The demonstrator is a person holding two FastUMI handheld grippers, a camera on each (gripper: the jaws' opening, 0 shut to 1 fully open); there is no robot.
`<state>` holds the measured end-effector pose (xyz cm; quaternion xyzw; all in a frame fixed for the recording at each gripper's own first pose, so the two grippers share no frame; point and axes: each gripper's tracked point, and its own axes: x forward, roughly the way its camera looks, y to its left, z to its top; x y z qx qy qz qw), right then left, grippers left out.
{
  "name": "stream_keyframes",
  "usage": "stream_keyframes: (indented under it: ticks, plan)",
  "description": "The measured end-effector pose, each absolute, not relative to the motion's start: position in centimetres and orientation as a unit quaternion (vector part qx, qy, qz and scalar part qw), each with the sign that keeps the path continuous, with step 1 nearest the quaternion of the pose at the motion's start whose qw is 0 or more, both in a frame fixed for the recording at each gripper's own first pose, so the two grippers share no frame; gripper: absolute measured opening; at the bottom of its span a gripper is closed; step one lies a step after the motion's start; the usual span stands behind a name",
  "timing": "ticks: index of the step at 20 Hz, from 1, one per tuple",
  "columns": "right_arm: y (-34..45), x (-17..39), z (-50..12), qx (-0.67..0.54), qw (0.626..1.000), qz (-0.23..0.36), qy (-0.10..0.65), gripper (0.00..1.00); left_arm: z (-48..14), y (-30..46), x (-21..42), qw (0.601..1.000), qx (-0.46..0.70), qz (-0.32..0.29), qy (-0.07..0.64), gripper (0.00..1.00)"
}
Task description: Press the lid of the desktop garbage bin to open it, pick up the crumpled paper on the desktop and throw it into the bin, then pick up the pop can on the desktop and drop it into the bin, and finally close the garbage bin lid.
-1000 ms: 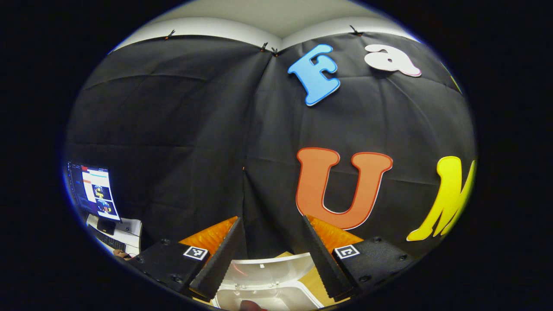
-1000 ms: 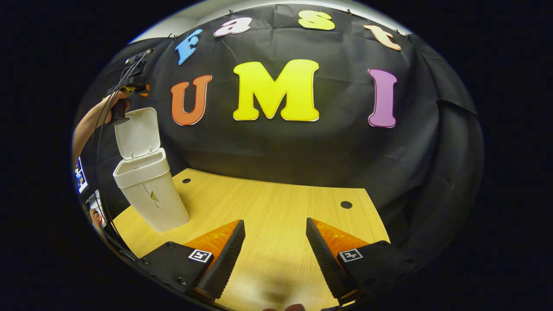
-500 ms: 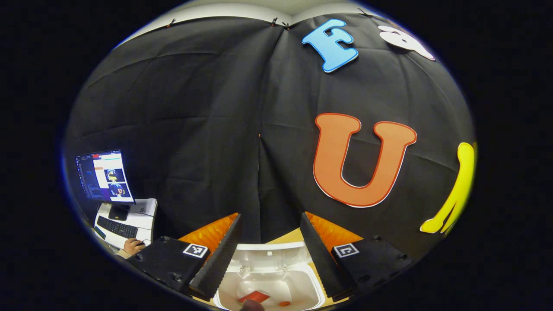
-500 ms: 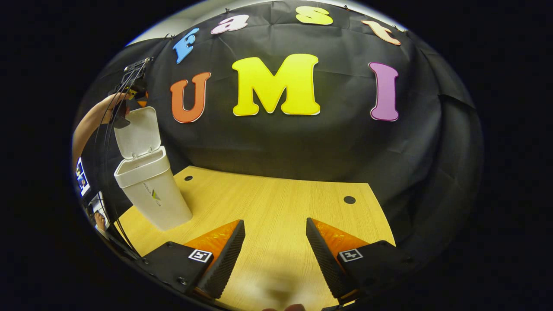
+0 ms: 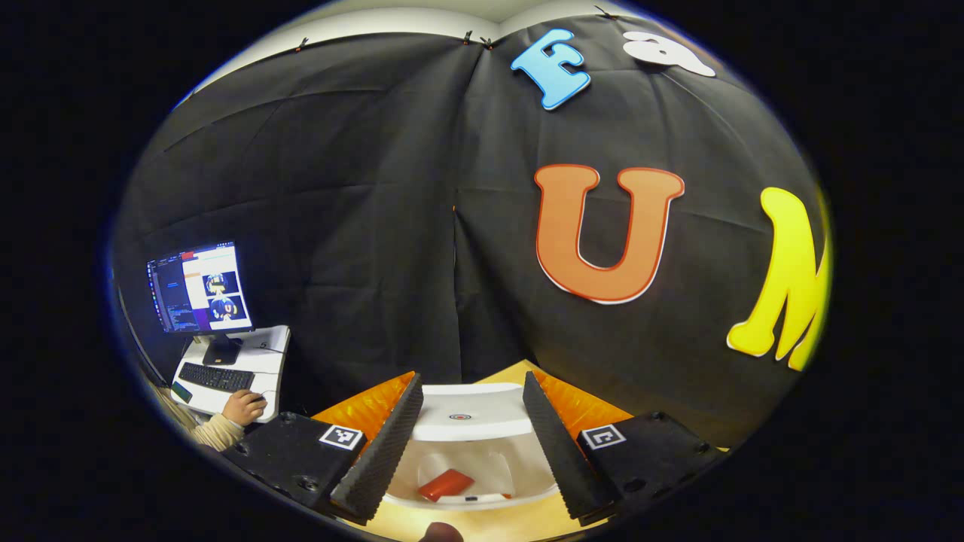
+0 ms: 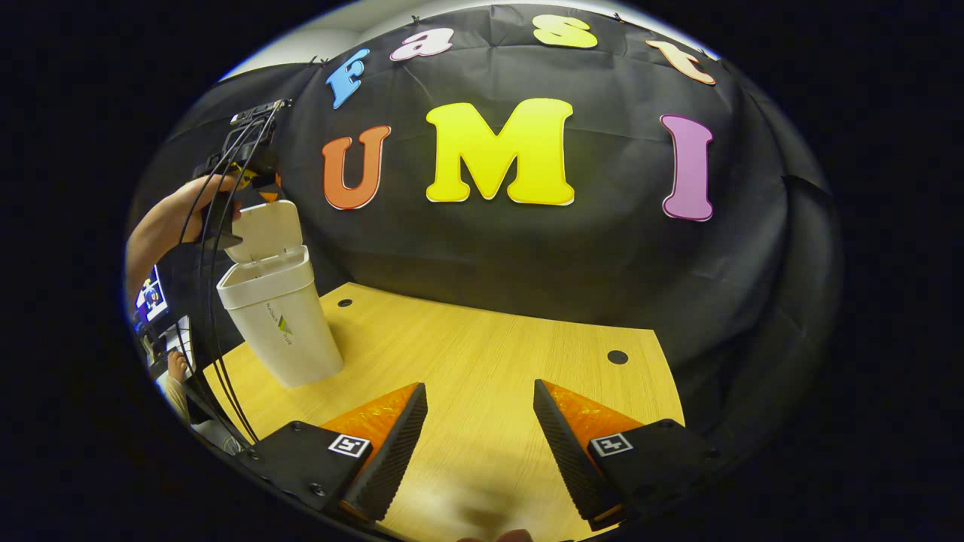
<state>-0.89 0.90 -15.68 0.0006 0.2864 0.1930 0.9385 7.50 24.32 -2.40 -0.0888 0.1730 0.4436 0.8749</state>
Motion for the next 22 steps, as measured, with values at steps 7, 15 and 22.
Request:
stream_keyframes:
  ticks: [7,15,22]
  plan:
    - [-0.9,-1.6,-16.5,-0.005,0.936,0.189,0.298,0.9,-9.4,21.7,6.1,0.867,-0.104,0.436,0.216,0.89]
    - [0.1,-2.2,-16.4,0.004,0.934,0.204,0.294,0.9,-12.0,21.6,5.6,0.871,-0.106,0.428,0.216,0.89]
    - [0.3,-2.1,-16.3,0.002,0.936,0.203,0.288,0.9,-11.8,21.1,5.5,0.883,-0.09,0.421,0.186,0.83]
